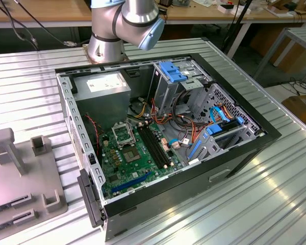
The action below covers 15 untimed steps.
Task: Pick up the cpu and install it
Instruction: 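Pick up the cpu and move it towards the insertion slot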
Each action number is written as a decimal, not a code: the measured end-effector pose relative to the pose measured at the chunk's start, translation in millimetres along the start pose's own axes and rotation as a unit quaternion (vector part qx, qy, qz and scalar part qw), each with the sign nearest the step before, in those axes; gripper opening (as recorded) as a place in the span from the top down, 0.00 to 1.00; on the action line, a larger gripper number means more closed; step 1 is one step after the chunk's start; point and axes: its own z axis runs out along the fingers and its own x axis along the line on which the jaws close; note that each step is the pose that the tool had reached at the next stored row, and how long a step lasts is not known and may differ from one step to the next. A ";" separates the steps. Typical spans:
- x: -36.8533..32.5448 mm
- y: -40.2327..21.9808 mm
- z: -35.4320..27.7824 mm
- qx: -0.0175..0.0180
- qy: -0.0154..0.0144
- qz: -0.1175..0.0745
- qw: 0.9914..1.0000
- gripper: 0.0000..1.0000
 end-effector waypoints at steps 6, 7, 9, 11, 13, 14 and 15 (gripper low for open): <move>0.2 -0.1 -6.2 -0.003 0.000 0.000 1.000 0.53; 0.3 -0.1 -7.4 -0.004 0.000 0.000 1.000 0.53; 0.3 -0.1 -9.4 -0.005 0.000 0.000 1.000 0.53; 0.4 -0.1 -11.1 -0.006 0.000 0.000 1.000 0.53; 0.4 -0.1 -13.2 -0.006 0.000 0.000 1.000 0.53; 0.5 -0.1 -14.1 -0.007 0.000 0.000 1.000 0.53; 0.5 -0.2 -15.4 -0.007 0.000 0.000 1.000 0.53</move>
